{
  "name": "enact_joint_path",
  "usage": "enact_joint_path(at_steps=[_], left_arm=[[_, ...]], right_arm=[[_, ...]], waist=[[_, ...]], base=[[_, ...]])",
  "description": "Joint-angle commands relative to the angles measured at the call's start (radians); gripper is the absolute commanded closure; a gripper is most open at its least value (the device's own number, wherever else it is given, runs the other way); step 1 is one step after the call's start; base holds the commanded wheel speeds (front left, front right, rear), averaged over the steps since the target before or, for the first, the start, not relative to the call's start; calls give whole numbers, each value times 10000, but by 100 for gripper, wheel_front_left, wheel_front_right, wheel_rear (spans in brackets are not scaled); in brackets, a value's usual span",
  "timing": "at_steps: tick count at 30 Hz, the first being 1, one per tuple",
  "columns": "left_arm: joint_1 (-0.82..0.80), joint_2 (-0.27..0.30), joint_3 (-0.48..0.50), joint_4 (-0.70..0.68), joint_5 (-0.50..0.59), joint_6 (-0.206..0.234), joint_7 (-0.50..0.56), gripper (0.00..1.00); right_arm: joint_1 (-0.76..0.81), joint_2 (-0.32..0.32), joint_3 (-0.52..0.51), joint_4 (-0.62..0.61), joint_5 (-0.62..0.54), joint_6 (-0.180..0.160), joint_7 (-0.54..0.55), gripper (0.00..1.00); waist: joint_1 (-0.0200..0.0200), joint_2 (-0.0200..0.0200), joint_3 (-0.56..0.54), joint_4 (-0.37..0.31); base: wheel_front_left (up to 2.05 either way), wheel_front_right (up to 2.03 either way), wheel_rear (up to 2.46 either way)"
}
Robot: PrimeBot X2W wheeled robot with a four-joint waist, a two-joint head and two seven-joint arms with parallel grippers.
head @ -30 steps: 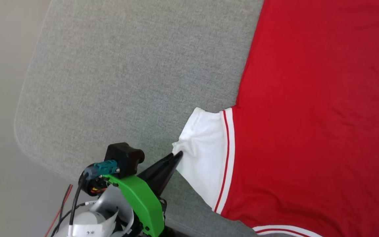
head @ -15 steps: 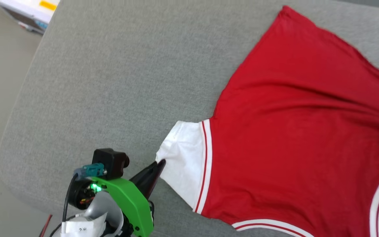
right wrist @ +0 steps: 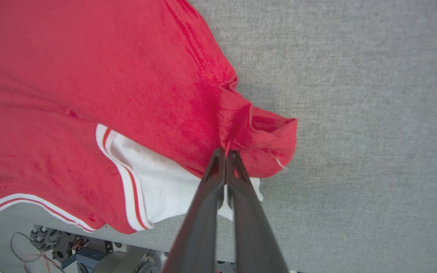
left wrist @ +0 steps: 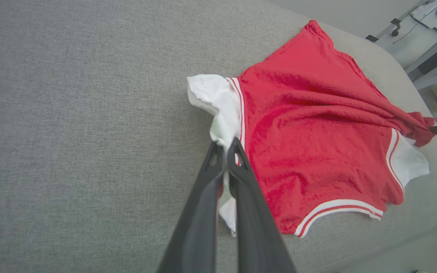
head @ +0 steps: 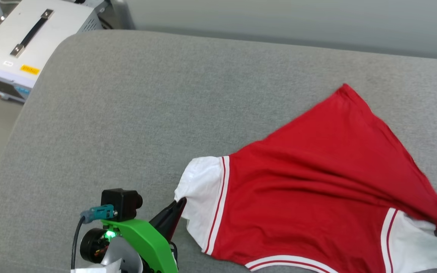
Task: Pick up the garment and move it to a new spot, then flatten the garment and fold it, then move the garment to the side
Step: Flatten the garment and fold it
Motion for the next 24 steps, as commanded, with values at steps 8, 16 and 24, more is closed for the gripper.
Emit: enact_joint_path(at_steps=[8, 16, 24], left_arm=[[203, -323, 80, 382, -196, 77, -397, 100], [137, -442, 23, 531, -230, -5, -483, 100], [108, -412, -32, 449, -185, -31, -497, 100]], right_arm=[[2178, 806, -420, -873, -82, -7, 155, 100], [2397, 873, -379, -928, -19, -7, -114, 0], [1816, 372, -158, -1518, 281, -7, 144, 0]], waist=[[1, -1, -570, -459], [1, -1, -633, -461], [1, -1, -605, -364]], base=[[0, 0, 0], [0, 0, 0], [0, 0, 0]])
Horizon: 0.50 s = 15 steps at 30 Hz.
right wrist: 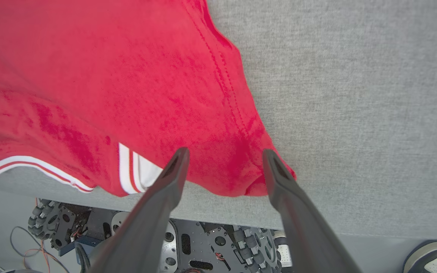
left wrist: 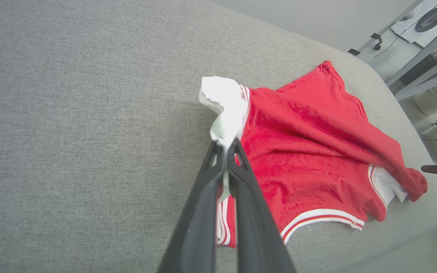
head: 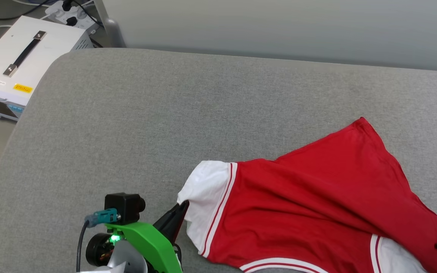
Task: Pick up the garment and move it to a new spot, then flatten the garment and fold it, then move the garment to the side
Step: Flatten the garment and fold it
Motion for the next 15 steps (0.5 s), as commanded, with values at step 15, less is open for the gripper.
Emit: enact_joint_path(at_steps=[15], left_arm=[[-626, -56, -391, -685, 381, -257, 120, 100]], right_arm=[[-4411, -334, 1156, -576, -476, -7, 1167, 0]], waist=[[1, 0, 1917, 1260]], base=[[0, 0, 0]])
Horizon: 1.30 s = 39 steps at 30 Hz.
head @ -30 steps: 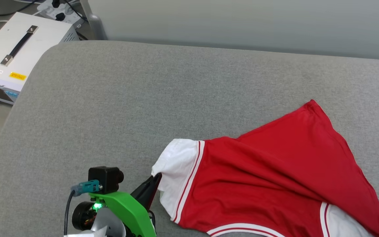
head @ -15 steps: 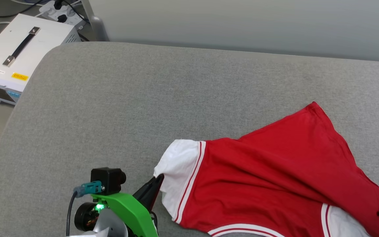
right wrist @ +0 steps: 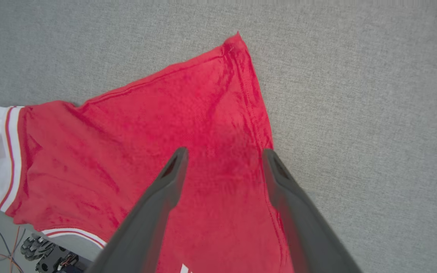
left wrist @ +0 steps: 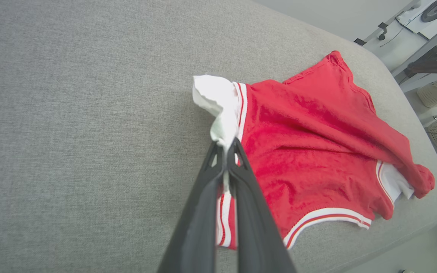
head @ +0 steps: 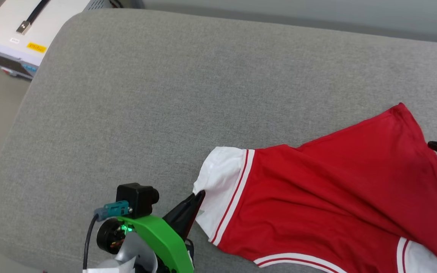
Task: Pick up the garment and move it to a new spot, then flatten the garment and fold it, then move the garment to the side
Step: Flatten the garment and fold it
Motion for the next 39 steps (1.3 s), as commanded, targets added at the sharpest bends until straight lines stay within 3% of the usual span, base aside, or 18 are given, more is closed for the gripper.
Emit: enact_joint_path(at_steps=[1, 14, 24, 25, 27, 32, 39], left_arm=[[-232, -76, -23, -40, 139, -62, 7, 100], [-768, -491, -273, 133, 218, -381, -147, 100], [-1036, -817, -368, 536, 160, -558, -336, 100], [-1041, -820, -359, 556, 152, -558, -350, 100], [-1054, -827, -345, 579, 137, -555, -364, 100], [-1072, -828, -337, 629, 116, -540, -373, 100], [-986, -712, -248, 701, 56, -475, -406, 100]], right_arm=[[-438, -56, 98, 296, -206, -7, 48, 0], [-2264, -730, 468, 2677, -1098, -7, -562, 0], [-1911, -1141, 1156, 3658, -1167, -7, -521, 0], [-1828, -1157, 1202, 3666, -1136, -7, -442, 50], [-1726, -1194, 1248, 3652, -1100, -7, -395, 100], [-1638, -1208, 1260, 3605, -986, -7, -623, 100], [-1763, -1076, 1308, 3643, -554, -7, -1758, 100]], waist=[[0, -1, 734, 610], [0, -1, 1987, 1613], [0, -1, 2178, 1976], [0, -1, 2167, 1983], [0, -1, 2146, 1990], [0, -1, 2027, 1968], [0, -1, 1383, 1724]], base=[[0, 0, 0], [0, 0, 0], [0, 0, 0], [0, 0, 0], [0, 0, 0], [0, 0, 0], [0, 0, 0]])
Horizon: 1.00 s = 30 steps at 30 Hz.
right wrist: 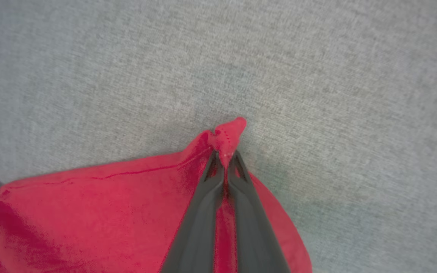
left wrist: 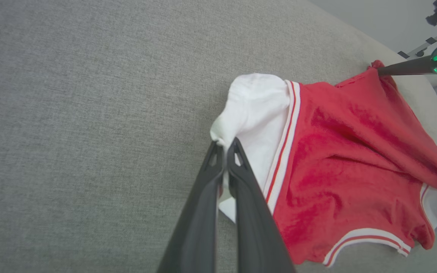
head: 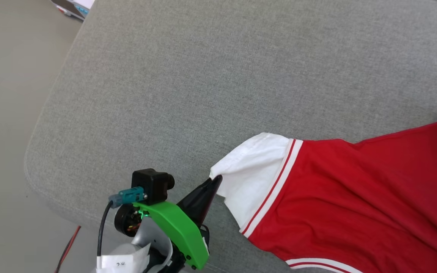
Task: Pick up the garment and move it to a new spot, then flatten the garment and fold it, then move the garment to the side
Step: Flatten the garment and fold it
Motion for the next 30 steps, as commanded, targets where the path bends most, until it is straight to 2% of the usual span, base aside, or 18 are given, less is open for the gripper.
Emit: enact_joint_path(at_steps=[1, 8, 18, 21, 25, 30], left_arm=[[-78, 85, 77, -2, 4, 32, -56, 100], [-71, 469, 392, -154, -1, 186, -29, 100], [-519, 1139, 1088, -759, 75, 519, 178, 100], [-1073, 1386, 1489, -968, 130, 689, 354, 100], [-1772, 1689, 1815, -1148, 203, 672, 591, 100], [-2346, 1918, 2253, -1505, 374, 957, 680, 100]], right_arm=[[249, 145, 131, 70, 164, -7, -240, 100], [219, 21, 536, -108, 798, -7, -1627, 100], [304, -554, 868, -587, 1583, -7, -3070, 100], [438, -707, 868, -937, 1768, -7, -3550, 100], [532, -774, 861, -1373, 1974, -7, -3864, 100], [692, -763, 795, -1982, 2087, -7, -4254, 100]], waist=[[-1, 0, -351, -209], [-1, 0, -1270, -769], [-1, 0, -2391, -1682], [-1, 0, -2741, -2039], [-1, 0, -3019, -2441], [-1, 0, -3223, -2913]], base=[[0, 0, 0], [0, 0, 0], [0, 0, 0], [0, 0, 0], [0, 0, 0], [0, 0, 0]])
